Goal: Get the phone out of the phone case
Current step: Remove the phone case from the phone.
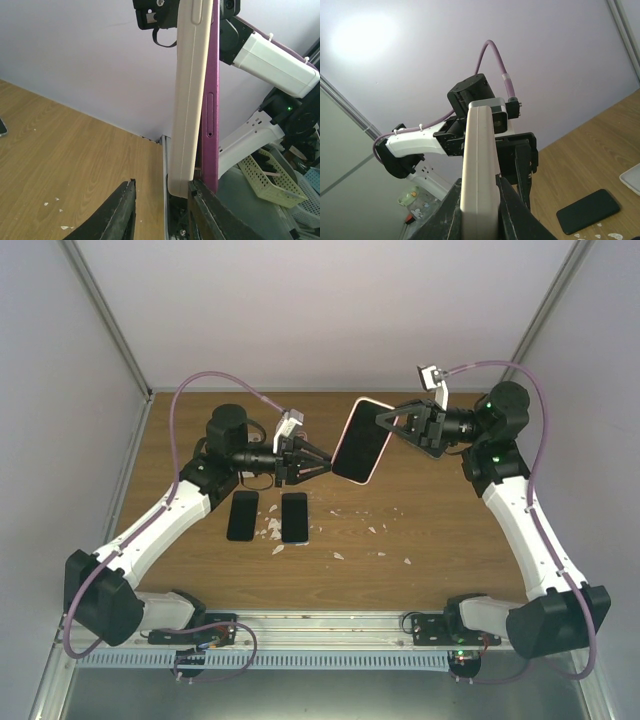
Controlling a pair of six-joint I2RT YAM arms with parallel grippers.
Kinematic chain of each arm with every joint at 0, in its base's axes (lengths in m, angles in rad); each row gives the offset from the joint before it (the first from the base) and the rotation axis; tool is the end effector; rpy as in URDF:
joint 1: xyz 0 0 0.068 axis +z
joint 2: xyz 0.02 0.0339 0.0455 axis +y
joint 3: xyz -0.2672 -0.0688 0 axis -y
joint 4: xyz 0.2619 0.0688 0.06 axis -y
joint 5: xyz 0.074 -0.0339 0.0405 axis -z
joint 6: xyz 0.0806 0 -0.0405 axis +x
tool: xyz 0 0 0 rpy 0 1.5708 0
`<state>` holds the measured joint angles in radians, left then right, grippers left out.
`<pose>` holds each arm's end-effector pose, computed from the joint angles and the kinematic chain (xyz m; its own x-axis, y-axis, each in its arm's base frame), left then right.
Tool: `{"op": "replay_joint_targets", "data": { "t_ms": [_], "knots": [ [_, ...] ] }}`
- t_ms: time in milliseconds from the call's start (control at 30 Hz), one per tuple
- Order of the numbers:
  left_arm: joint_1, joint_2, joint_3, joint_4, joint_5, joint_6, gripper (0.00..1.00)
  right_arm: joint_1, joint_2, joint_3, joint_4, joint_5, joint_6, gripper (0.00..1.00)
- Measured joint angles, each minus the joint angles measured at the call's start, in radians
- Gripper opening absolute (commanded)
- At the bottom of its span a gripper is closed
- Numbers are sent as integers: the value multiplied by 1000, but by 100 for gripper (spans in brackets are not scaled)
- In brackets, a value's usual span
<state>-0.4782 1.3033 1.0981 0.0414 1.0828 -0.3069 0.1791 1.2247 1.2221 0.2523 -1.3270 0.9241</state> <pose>0.2587 -0.2143 0.3583 -0.4369 0.0669 -0.8970 0.8995 0.0372 -0.4354 0.2635 0.1272 0.4473 -0.6263 0.0824 -0.7753 -0.7775 0.0071 0.6288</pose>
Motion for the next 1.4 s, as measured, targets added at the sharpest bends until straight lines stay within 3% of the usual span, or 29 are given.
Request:
{"op": "replay_joint_targets", "data": {
  "t_ms": [367,833,1400],
  "knots": [
    [0,38,12,12,13,-48,28,22,0,0,3,45,-1,1],
    [-11,108,147,25,99,-110,30,47,-19,-34,45,95,28,1],
    [-48,188,163,208,208,-280,31,72,-30,-65,56,96,54,1]
  ]
}}
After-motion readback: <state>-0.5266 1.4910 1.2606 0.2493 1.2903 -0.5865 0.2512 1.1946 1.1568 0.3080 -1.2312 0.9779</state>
